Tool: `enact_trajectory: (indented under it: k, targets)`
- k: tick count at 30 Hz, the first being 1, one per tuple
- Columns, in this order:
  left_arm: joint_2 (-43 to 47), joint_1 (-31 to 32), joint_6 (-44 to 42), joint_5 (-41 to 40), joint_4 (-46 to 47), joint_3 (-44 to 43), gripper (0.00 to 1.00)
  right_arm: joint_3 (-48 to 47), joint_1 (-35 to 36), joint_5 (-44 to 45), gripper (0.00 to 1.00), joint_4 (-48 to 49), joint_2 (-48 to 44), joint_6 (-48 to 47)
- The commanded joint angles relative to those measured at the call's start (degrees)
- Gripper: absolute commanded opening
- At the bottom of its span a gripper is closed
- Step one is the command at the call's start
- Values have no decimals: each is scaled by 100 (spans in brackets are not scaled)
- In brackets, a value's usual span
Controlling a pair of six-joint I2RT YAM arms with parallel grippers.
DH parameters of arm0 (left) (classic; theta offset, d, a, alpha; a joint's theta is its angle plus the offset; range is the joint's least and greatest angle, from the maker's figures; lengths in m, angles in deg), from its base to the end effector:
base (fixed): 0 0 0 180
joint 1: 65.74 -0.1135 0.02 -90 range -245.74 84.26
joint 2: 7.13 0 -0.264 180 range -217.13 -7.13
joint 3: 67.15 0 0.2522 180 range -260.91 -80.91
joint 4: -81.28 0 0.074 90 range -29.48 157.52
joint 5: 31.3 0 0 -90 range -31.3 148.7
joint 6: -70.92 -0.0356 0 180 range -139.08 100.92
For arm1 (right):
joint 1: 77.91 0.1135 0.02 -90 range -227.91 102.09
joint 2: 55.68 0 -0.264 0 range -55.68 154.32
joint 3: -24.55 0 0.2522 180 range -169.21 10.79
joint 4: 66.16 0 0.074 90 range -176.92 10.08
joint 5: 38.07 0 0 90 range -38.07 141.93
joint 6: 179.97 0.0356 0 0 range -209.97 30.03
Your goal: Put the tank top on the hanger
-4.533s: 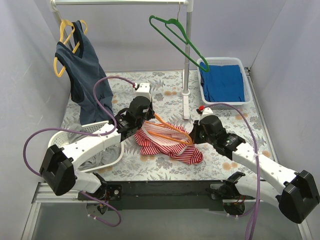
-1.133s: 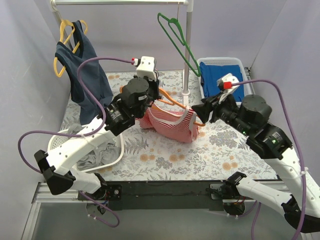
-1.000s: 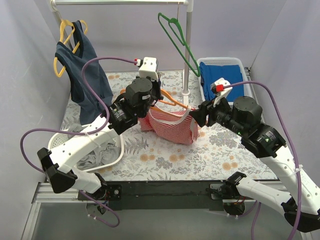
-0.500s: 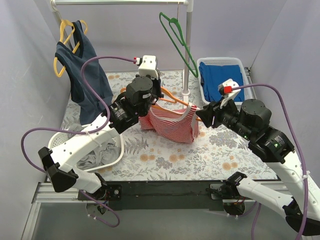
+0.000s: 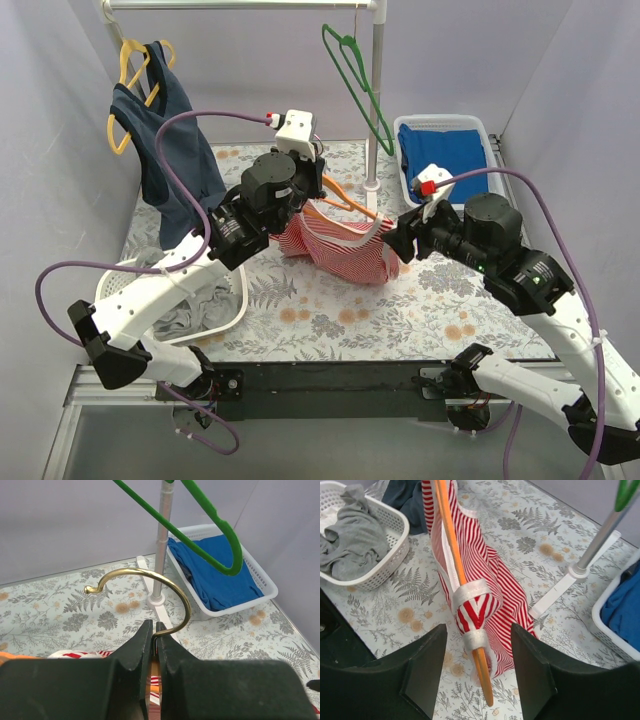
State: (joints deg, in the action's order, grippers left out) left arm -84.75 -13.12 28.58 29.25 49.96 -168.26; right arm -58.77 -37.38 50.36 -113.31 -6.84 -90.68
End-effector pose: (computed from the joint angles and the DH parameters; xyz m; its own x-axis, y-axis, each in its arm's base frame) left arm 0.1953 -0.2267 0.4576 -0.3486 -0.6039 -0.7168 0.2057 0.6968 -0.6872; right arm 0.1218 0.1054 0.4310 -0.1584 -0.1517 -0.9756 -0.6719 0.7406 -0.0061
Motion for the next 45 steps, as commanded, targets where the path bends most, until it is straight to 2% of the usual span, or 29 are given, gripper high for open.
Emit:
enact_trajectory:
  k: [1, 3, 4, 6, 7, 8, 9, 10, 12, 15, 16, 17, 20, 25, 29, 33, 41, 45]
  targets:
    - [274, -6, -108, 141, 121, -71, 0, -40, 16, -740, 59, 96, 301, -245]
    - [274, -6, -116, 141, 165, -89, 0, -5, 16, -723, 51, 95, 380, -237]
    - [266, 3, -125, 142, 191, -98, 0, 4, 16, -723, 40, 139, 424, -237]
    - [248, 3, -143, 124, 201, -133, 0, 13, 16, -731, 27, 235, 442, -202]
    - [239, 3, -152, 107, 183, -142, 0, 4, 16, -740, 13, 341, 442, -141]
    - [222, 3, -126, 54, 166, -159, 0, -14, 16, -732, 6, 385, 442, -96]
    - [213, 3, -108, 1, 148, -177, 0, -49, 16, -723, 1, 412, 460, -61]
    - [204, 3, -90, -60, 87, -194, 4, -58, 16, -705, 1, 499, 469, -17]
    - [221, -6, -55, -262, 43, -186, 21, -66, 16, -696, 1, 605, 460, 27]
    - [370, 3, -20, -455, 16, -63, 41, -119, 25, -714, 1, 790, 486, 264]
    - [423, 3, -2, -517, -1, -28, 50, -180, 25, -705, 1, 816, 504, 299]
    - [502, 3, 24, -552, 7, -1, 71, -224, 25, -722, 1, 851, 530, 317]
    - [783, 3, 68, -597, -36, 78, 91, -382, 34, -731, 1, 921, 670, 379]
    - [1337, -6, 287, -491, -370, 244, 98, -576, 77, -521, 1, 1193, 960, 563]
    - [1915, 3, 550, -561, -739, 402, 98, -786, 148, -293, 1, 1536, 1189, 721]
    - [2391, 3, 981, -518, -1012, 797, 98, -1331, 533, 121, 1, 1844, 1741, 853]
    - [2893, -6, 1808, -87, -1531, 1773, 96, -3332, 1387, 2235, 1, 2284, 3455, 696]
    - [3165, -6, 2001, 36, -1636, 2090, 96, -4432, 1501, 2792, 1, 2424, 4508, 538]
